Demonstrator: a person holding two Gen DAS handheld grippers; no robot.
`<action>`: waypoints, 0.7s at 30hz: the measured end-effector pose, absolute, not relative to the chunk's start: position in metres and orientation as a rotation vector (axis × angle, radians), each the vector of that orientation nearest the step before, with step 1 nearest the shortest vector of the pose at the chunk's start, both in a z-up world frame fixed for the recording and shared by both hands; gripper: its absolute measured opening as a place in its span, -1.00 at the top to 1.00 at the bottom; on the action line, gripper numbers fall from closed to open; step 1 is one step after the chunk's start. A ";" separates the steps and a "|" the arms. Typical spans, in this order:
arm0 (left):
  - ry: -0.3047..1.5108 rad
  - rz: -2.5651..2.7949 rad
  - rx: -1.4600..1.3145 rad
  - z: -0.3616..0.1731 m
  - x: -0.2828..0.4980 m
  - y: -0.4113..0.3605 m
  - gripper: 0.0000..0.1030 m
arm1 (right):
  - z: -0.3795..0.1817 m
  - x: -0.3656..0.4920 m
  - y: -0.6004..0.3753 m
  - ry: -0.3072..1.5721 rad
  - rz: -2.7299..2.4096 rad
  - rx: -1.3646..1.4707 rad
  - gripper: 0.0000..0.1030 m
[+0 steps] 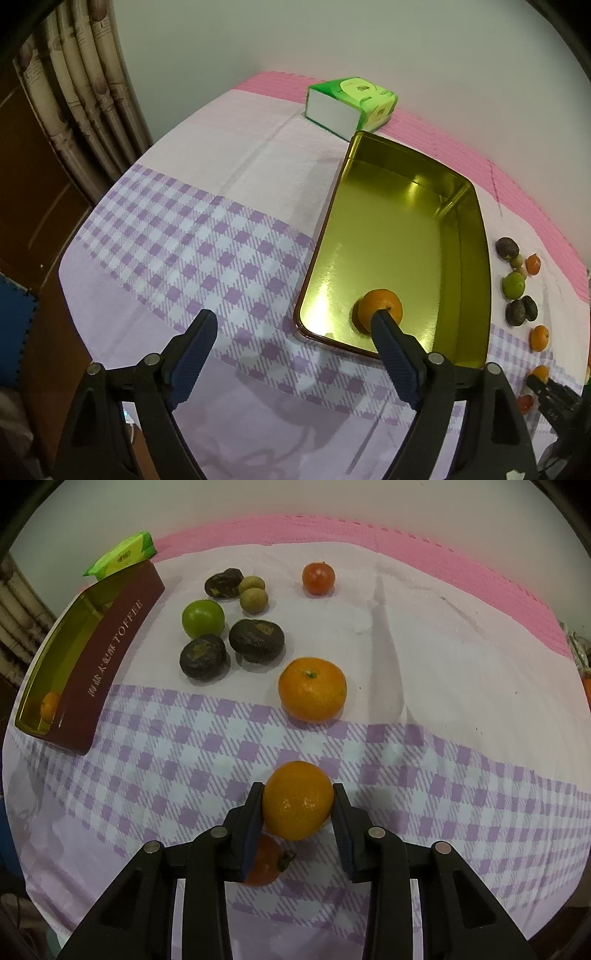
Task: Organize fruits
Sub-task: 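Carry the orange with the right gripper over the tin tray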
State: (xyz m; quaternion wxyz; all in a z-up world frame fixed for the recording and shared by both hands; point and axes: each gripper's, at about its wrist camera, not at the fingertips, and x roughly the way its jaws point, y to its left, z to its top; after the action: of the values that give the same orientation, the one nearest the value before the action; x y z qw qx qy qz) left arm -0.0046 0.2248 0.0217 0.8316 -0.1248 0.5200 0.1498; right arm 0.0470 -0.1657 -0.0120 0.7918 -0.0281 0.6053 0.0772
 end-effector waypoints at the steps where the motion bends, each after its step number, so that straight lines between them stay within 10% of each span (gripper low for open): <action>1: 1.101 0.324 -0.266 0.022 -0.005 0.226 -0.63 | -0.009 0.049 -0.165 1.296 0.168 -0.061 0.30; 21: 1.035 0.530 -0.332 0.027 -0.012 0.264 -0.82 | 0.052 0.087 0.008 1.106 0.566 -0.189 0.30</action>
State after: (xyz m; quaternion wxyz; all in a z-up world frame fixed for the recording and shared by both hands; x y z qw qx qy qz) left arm -0.0116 0.2642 0.0265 0.8226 -0.1561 0.4867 0.2492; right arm 0.0867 0.0080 0.0522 0.8089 -0.0886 0.5175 0.2645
